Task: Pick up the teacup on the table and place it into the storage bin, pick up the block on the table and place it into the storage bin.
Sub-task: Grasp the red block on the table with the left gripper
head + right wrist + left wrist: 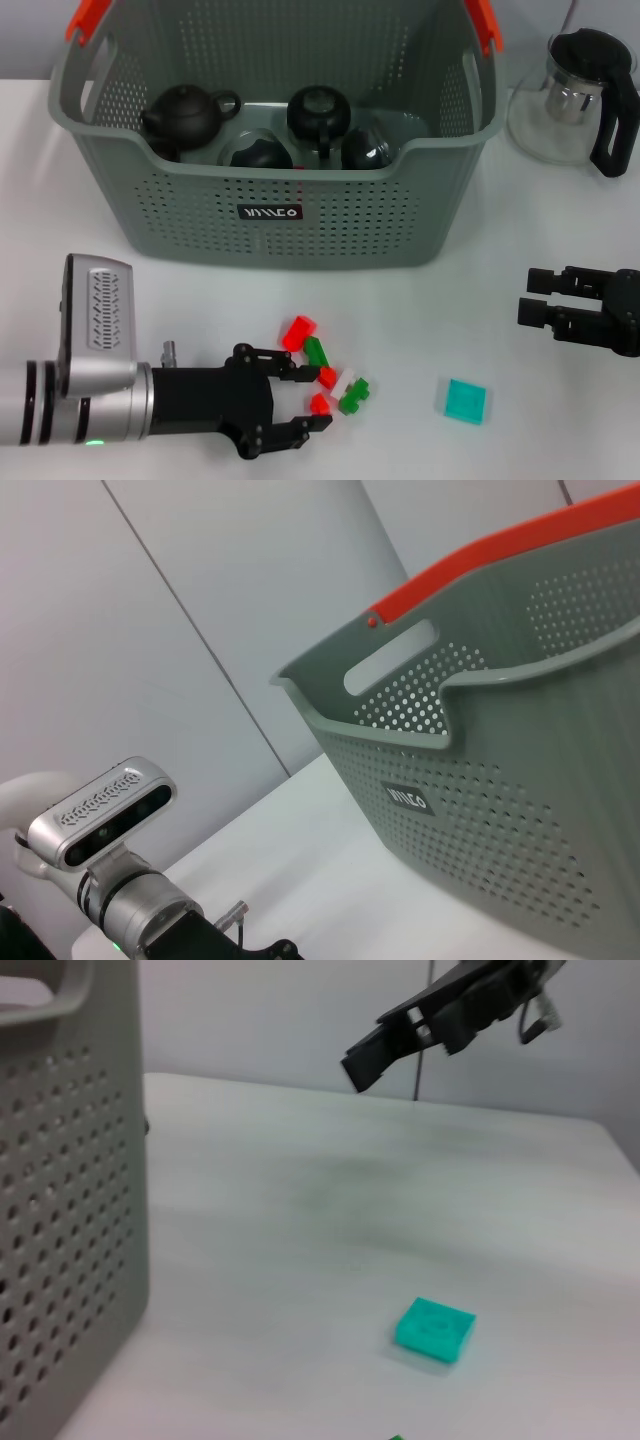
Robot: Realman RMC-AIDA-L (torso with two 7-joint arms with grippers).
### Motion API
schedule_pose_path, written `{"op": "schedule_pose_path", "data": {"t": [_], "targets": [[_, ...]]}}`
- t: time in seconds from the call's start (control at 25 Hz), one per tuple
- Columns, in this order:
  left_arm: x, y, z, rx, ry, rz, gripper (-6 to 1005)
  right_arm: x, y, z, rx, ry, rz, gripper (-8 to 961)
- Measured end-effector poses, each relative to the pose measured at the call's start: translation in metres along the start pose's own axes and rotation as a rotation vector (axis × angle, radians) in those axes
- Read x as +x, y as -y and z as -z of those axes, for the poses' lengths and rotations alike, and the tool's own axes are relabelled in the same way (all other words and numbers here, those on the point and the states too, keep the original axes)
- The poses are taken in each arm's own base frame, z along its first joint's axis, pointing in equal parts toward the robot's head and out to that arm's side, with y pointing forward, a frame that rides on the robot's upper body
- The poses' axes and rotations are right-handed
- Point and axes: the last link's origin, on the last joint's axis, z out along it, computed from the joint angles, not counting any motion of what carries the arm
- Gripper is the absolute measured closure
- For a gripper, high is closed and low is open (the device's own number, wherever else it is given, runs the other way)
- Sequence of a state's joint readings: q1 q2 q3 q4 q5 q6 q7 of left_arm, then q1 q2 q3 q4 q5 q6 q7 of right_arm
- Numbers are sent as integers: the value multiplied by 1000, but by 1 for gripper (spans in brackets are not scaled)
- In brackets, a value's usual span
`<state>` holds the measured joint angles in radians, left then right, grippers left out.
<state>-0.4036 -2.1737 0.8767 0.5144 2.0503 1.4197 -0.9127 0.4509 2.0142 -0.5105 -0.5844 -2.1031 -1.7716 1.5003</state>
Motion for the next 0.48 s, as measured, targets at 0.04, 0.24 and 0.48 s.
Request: {"op": "schedule_pose_path", "data": {"t": [0.04, 0.24, 0.48], "targets": [[0, 1, -1, 4, 2, -2, 479, 0, 0, 0, 2, 0, 0, 270], [-1, 0, -6, 7, -4, -17, 482, 1, 1, -1, 6, -2, -1, 269], [-3, 1, -11, 16, 12, -14, 492, 1, 1, -2, 5, -3, -3, 268]]}}
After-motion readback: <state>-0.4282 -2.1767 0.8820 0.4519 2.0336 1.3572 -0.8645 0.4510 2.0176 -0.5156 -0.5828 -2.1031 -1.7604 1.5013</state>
